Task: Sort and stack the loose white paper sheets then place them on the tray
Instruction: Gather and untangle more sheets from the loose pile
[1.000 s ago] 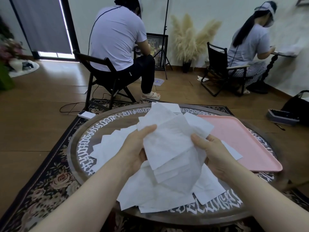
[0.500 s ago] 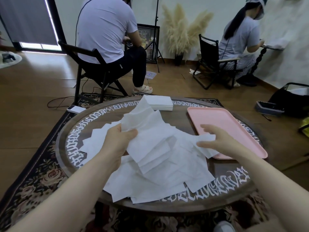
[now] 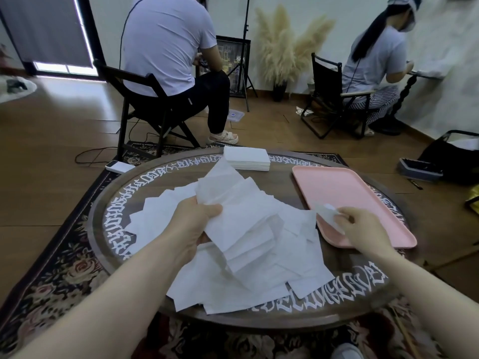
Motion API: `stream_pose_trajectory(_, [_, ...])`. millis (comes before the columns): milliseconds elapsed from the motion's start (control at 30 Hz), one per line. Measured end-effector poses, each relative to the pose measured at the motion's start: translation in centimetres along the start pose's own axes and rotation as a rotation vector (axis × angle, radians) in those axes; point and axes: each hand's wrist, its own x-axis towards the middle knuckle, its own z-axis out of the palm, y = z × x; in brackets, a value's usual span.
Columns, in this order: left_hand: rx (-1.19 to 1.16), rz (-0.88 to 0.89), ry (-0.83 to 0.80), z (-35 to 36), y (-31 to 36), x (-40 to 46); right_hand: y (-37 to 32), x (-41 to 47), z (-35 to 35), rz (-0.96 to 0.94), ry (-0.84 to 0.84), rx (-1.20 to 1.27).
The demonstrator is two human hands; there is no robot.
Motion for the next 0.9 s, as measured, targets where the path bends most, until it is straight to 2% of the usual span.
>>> stream_pose_trajectory(67, [0.009, -0.011, -0.014, 0.3, -0.1, 0.0, -1.6, 0.0, -0.6, -0.009, 0.113, 0.24])
stream_pose_trajectory(167, [0.017, -0.025, -0.034, 0.8, -0.2, 0.0, -5.5, -1.1, -1.6, -0.201, 0.185, 0.531])
stream_pose_trajectory(233, [0.009, -0.029, -0.044, 1.2, -0.2, -0.1, -8.2, -2.7, -2.1, -0.398, 0.197, 0.587])
stream_pose_trajectory(333, [-0.007, -0.019, -0.051, 1.7, -0.2, -0.2, -10.7, -4.7, -1.7, -0.626, 0.185, 0.492])
stream_pose_trajectory(367, [-0.008, -0.007, -0.047, 1.8, -0.2, -0.3, -11.1, -5.1, -1.4, -0.63, 0.162, 0.498])
stream_pose_trajectory(467, [-0.021, 0.059, 0.02, 2.0, 0.1, -0.6, -12.3, -5.4, -1.0, -0.491, 0.149, 0.642])
stream_pose_trajectory(600, [-0.045, 0.237, 0.223, 1.9, 0.8, -0.8, -12.5, -4.3, -2.6, -0.356, 0.34, 0.787])
stream_pose_trajectory(667, [-0.042, 0.306, 0.275, 2.0, 1.1, -0.9, -12.7, -3.9, -3.5, -0.335, 0.433, 0.787])
stream_pose_trajectory(767, [-0.031, 0.346, 0.269, 2.6, 0.7, -1.3, -13.8, -3.9, -3.3, -0.326, 0.473, 0.808])
stream_pose_trajectory(900, [-0.02, 0.339, 0.171, 3.8, -0.4, -1.9, -15.8, -4.3, -0.8, -0.253, 0.379, 0.856])
